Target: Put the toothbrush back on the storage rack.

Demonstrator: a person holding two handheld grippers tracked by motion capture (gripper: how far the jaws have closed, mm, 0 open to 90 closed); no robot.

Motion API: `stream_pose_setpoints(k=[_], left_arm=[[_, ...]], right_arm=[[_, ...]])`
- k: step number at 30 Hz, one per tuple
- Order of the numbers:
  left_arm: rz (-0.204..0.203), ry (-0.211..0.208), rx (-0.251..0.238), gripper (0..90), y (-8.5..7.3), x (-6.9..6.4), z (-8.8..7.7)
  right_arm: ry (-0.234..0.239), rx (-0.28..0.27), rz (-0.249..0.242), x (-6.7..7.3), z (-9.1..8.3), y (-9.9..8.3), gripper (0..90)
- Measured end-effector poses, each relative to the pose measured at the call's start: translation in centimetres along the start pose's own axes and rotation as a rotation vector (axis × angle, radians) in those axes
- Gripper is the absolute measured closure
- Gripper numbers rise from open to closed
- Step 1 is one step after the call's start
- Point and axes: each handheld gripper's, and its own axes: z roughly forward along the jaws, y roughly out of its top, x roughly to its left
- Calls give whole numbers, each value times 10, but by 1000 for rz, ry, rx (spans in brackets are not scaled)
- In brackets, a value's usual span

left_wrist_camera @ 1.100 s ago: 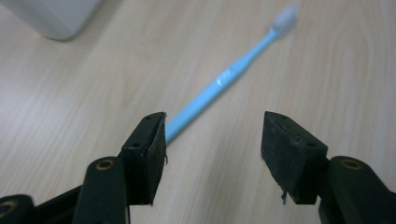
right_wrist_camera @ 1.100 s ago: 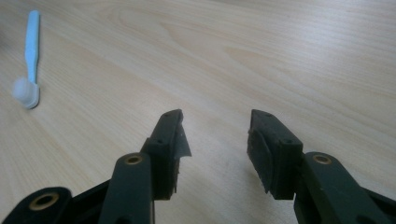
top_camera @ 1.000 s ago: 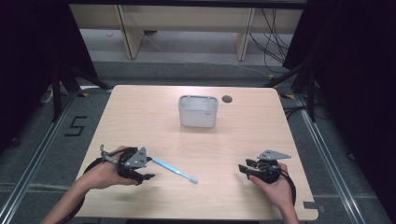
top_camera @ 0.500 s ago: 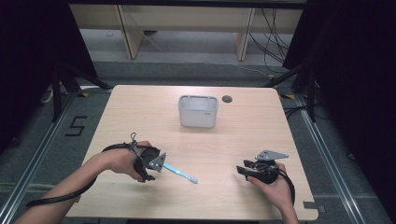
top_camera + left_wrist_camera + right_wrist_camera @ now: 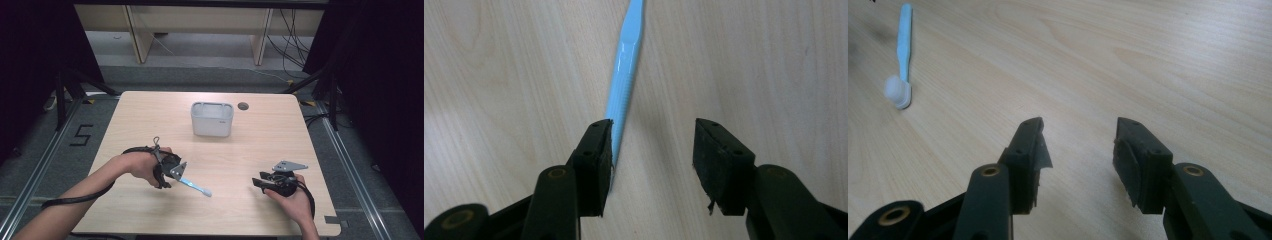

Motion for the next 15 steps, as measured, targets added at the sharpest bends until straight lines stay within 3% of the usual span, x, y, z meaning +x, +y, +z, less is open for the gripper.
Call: stream_pose_setpoints(k=[2,3,8,9,14,15], left_arm=[[9,-2,3,514,1,2,1],[14,-5,5,531,3,5,3],[39,-9,26,561,7,12,7],[27,-21,19,567,10,12,11],[55,-46,45,585,15,17,16],[99,-48,83,586,17,20,15]], right_arm=[[-1,-2,-2,0,0,0,551],[-21,-7,-28,-1,-1,1,551],[-16,0,-25,0,-1,1,552],[-17,-2,-28,-1,-1,1,552],[-25,4,-36,0,-2,2,552],[-23,-1,-42,-1,-1,2,552]])
